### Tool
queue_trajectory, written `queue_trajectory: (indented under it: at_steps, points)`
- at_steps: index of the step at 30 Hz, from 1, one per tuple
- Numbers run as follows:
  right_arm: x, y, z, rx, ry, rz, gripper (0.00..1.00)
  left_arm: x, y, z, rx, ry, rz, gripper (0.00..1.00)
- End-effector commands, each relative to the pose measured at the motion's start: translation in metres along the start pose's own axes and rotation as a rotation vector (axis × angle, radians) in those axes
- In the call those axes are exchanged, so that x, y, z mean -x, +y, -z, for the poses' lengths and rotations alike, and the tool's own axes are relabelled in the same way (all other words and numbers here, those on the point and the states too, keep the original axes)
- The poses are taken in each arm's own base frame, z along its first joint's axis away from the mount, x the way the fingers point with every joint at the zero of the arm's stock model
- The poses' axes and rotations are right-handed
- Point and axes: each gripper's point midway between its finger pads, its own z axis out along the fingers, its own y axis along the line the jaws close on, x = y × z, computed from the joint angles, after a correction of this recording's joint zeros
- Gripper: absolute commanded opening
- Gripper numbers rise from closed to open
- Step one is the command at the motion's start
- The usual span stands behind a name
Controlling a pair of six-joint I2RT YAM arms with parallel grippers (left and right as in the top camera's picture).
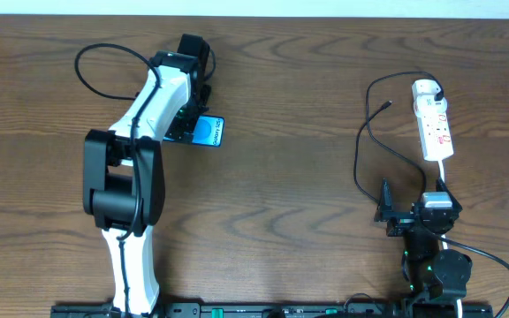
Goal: Plug charger to phone and switch on socket
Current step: 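Lower the left gripper and grasp the phone's top edge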
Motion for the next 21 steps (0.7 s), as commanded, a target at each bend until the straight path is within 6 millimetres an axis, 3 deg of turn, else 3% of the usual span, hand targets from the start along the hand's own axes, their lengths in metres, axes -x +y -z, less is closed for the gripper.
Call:
queue_trajectory:
  at_steps: [1, 12, 21]
  points:
    - [-0.001, -0.002, 0.0, -0.011, 0.0, 0.004, 0.99, 0.005, -0.009, -0.006, -0.015, -0.03, 0.027, 0.98]
    - [-0.001, -0.002, 0.0, -0.011, 0.0, 0.004, 0.99, 0.01, -0.003, -0.014, 0.011, -0.051, 0.03, 0.98]
    - [-0.001, -0.002, 0.0, -0.011, 0.0, 0.004, 0.99, 0.006, 0.004, -0.041, 0.064, -0.045, 0.021, 0.98]
